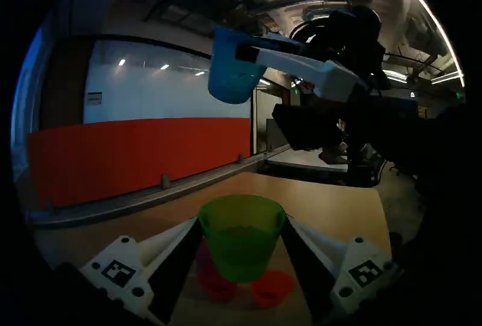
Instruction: Pour water
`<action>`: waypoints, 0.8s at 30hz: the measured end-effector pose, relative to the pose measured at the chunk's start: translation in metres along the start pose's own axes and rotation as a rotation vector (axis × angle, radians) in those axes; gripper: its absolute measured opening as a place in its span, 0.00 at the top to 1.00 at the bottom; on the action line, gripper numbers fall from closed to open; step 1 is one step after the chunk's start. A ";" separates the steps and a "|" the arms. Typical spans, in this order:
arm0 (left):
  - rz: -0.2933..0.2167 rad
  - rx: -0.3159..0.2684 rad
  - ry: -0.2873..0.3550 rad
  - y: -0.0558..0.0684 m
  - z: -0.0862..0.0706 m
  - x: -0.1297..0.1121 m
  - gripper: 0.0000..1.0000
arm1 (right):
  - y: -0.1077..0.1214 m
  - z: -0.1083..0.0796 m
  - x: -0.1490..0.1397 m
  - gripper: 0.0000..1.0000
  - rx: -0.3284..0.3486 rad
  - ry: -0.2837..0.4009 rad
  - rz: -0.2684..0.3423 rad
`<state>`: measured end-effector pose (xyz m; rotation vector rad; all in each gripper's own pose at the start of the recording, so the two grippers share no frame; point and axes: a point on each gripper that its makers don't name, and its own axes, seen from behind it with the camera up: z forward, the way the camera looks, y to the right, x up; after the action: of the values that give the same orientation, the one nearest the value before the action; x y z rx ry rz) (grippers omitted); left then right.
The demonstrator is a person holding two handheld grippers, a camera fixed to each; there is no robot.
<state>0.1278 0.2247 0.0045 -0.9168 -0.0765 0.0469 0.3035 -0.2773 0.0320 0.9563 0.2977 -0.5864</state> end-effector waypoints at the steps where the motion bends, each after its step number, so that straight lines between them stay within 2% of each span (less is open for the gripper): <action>1: 0.000 0.000 0.000 0.000 0.000 0.000 0.13 | -0.003 0.000 0.001 0.08 0.008 0.001 0.045; 6: 0.002 0.004 0.001 -0.001 0.001 0.002 0.13 | -0.016 0.000 0.008 0.08 0.049 0.010 0.265; 12: 0.003 0.003 0.000 0.000 0.001 0.003 0.13 | -0.020 0.001 0.013 0.08 0.077 0.011 0.453; 15: 0.005 0.007 0.001 -0.001 0.001 0.004 0.13 | -0.020 0.001 0.013 0.08 0.080 0.009 0.495; 24: 0.006 0.031 -0.004 -0.010 -0.005 0.001 0.13 | -0.021 -0.008 0.006 0.08 0.058 -0.005 0.515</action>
<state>0.1298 0.2146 0.0091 -0.8865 -0.0766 0.0549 0.2963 -0.2815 0.0102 1.0377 0.0226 -0.1255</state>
